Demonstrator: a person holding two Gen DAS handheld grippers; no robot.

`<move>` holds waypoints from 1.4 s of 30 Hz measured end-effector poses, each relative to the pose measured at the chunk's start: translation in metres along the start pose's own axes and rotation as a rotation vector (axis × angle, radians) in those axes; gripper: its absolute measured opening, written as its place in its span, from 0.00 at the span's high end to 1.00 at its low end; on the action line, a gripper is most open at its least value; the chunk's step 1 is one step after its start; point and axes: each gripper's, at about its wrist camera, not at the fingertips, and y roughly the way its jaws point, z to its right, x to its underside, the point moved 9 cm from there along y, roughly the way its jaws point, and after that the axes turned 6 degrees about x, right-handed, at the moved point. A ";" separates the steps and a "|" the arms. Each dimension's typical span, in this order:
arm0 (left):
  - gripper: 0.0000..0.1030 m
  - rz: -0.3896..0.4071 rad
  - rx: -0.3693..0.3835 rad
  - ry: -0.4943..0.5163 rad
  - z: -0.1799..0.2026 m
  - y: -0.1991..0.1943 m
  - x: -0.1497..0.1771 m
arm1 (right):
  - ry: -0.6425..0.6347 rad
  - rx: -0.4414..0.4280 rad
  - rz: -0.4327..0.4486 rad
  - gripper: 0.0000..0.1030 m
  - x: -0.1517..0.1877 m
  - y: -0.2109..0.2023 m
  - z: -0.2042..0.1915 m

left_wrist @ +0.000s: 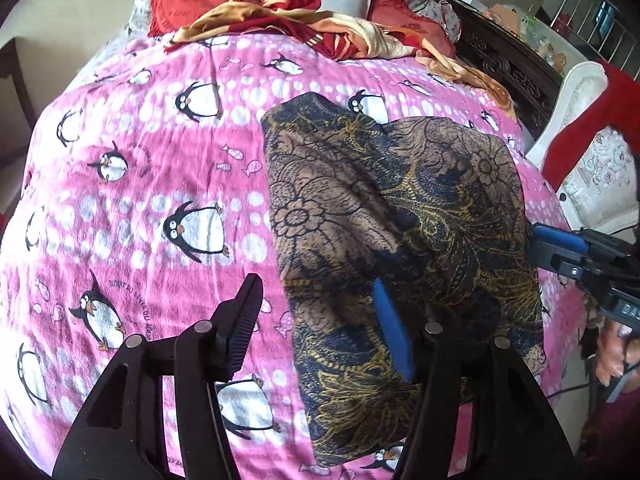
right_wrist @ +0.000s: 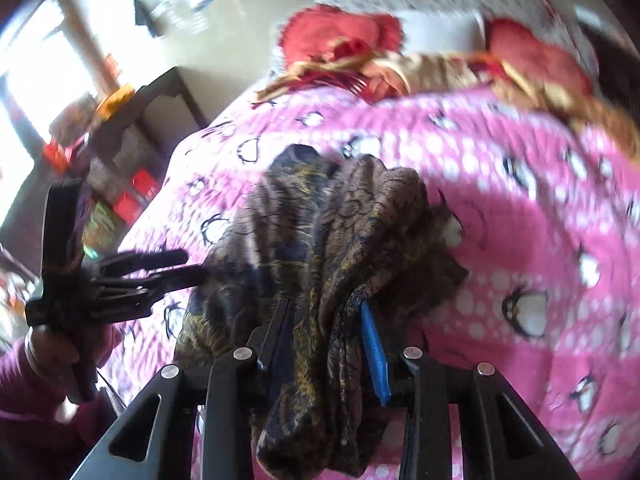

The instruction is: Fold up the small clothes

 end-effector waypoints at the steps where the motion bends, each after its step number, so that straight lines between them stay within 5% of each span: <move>1: 0.44 0.004 -0.005 0.009 0.003 0.001 -0.001 | 0.001 0.011 0.022 0.68 -0.001 -0.005 0.000; 4: 0.44 0.003 -0.018 0.022 0.009 0.010 -0.003 | 0.010 0.099 0.074 0.68 -0.005 -0.018 0.011; 9: 0.44 0.007 -0.048 0.030 0.009 0.022 -0.003 | -0.096 0.028 0.070 0.62 -0.007 -0.005 -0.004; 11: 0.44 0.015 -0.071 0.031 0.009 0.025 -0.004 | -0.115 0.001 -0.003 0.62 0.007 0.021 -0.003; 14: 0.44 0.015 -0.080 0.021 0.007 0.026 -0.001 | -0.137 0.105 -0.097 0.62 0.035 0.057 0.018; 21: 0.44 0.050 -0.135 0.038 0.006 0.013 -0.005 | -0.131 0.135 -0.035 0.61 0.034 0.036 0.017; 24: 0.44 0.093 -0.150 0.042 0.007 0.000 -0.012 | -0.127 0.152 0.021 0.51 0.028 0.015 0.009; 30: 0.44 0.162 -0.194 0.057 0.012 -0.023 -0.021 | -0.066 0.239 0.094 0.49 0.017 -0.011 -0.007; 33: 0.44 0.177 -0.190 0.062 0.015 -0.031 -0.021 | -0.043 0.323 0.112 0.31 0.015 -0.017 -0.008; 42: 0.44 0.215 -0.197 0.065 0.019 -0.050 -0.013 | 0.067 0.341 0.135 0.28 0.010 -0.022 -0.014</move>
